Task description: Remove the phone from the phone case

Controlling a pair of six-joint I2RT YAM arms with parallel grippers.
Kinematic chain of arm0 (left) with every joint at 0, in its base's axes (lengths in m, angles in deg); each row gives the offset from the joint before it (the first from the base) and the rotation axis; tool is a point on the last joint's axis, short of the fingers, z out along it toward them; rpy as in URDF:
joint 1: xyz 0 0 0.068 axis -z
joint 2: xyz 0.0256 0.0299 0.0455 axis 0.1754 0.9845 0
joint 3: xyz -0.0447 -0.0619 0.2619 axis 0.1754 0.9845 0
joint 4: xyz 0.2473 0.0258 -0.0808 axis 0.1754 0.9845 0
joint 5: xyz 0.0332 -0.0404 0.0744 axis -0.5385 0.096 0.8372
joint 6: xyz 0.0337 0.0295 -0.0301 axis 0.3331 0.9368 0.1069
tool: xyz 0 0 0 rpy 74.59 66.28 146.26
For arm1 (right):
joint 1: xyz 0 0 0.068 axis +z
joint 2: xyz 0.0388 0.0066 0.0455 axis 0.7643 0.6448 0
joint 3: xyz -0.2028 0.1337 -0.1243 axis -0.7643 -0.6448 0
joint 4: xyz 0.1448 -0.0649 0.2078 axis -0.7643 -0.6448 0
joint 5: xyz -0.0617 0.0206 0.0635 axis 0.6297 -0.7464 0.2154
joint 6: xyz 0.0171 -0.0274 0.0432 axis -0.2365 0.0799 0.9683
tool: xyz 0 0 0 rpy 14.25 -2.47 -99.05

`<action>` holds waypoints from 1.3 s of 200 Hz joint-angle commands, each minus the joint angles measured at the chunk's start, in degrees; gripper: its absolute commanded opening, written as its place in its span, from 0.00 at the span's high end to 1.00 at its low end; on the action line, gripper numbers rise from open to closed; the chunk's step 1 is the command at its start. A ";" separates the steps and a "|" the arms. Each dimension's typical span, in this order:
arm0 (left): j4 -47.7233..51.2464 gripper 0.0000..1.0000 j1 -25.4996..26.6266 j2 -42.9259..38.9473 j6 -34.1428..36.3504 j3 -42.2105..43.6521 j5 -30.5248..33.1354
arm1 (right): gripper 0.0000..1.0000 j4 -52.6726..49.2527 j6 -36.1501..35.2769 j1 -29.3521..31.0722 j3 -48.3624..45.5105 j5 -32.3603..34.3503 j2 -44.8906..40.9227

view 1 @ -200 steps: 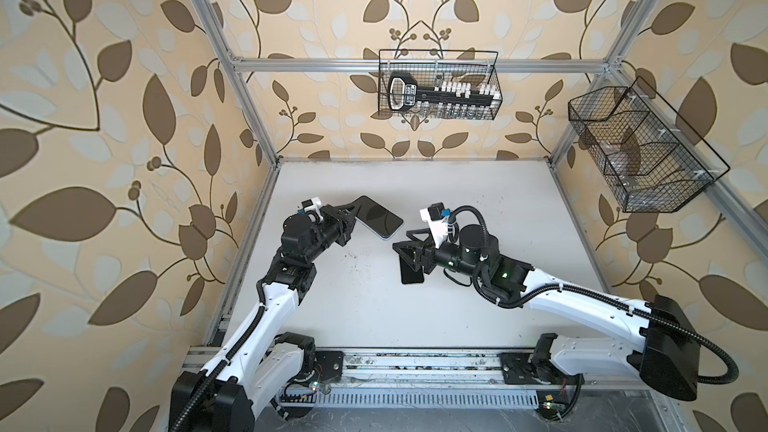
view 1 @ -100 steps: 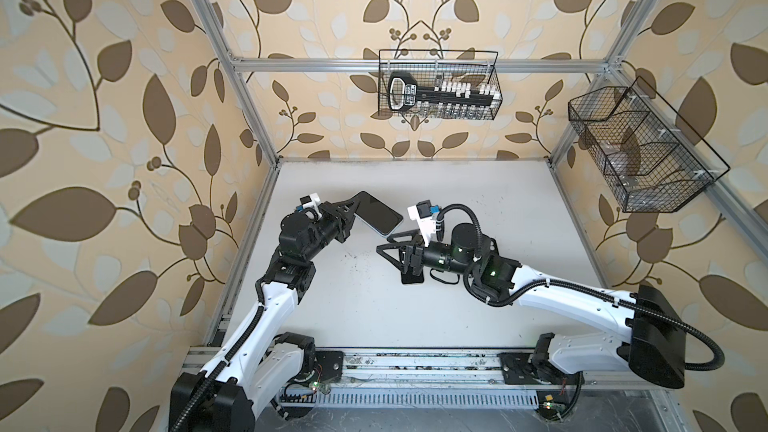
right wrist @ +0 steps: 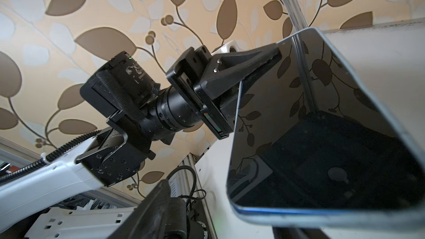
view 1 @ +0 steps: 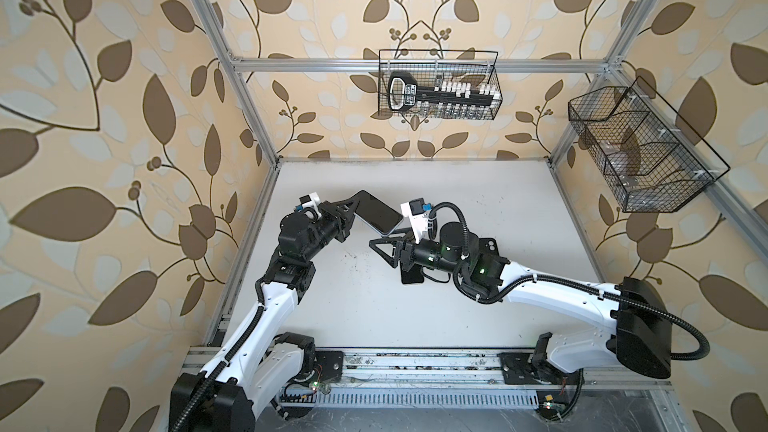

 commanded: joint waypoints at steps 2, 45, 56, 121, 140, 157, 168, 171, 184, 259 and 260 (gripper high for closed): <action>-5.23 1.00 -0.01 -2.14 -0.05 -2.50 -1.21 | 0.39 1.39 -0.72 -0.13 2.77 1.45 1.59; -4.80 1.00 -0.03 -2.97 -0.45 -1.86 -1.02 | 0.53 1.46 -2.41 -0.17 2.98 2.93 2.30; -4.62 1.00 -0.03 -3.03 -0.45 -1.79 -1.00 | 0.55 1.39 -2.85 -0.24 2.98 3.48 2.21; -4.47 1.00 -0.02 -3.01 -0.71 -1.79 -1.16 | 0.61 -0.20 -6.70 0.27 2.69 7.75 0.90; -4.29 1.00 0.02 -2.90 -0.97 -1.79 -1.18 | 0.64 -0.71 -8.00 0.35 2.71 8.74 0.63; -4.35 1.00 -0.03 -2.80 -1.27 -1.93 -1.35 | 0.66 -1.16 -9.41 0.35 2.62 9.78 0.44; -4.23 1.00 -0.03 -2.85 -1.52 -1.87 -1.35 | 0.67 -1.54 -10.38 0.44 2.61 10.63 0.09; -4.12 1.00 -0.01 -2.81 -1.63 -1.90 -1.40 | 0.67 -1.65 -10.64 0.45 2.62 10.82 0.04; -3.66 1.00 -0.01 -2.85 -1.85 -1.90 -1.52 | 0.68 -1.88 -11.78 0.43 2.55 11.66 -0.20; -4.08 1.00 0.06 -2.98 -5.56 -1.57 -3.02 | 0.73 -2.85 -18.36 0.44 2.79 14.74 -0.81; -4.13 1.00 0.06 -3.01 -5.64 -1.55 -3.06 | 0.73 -2.85 -18.41 0.44 2.80 14.75 -0.78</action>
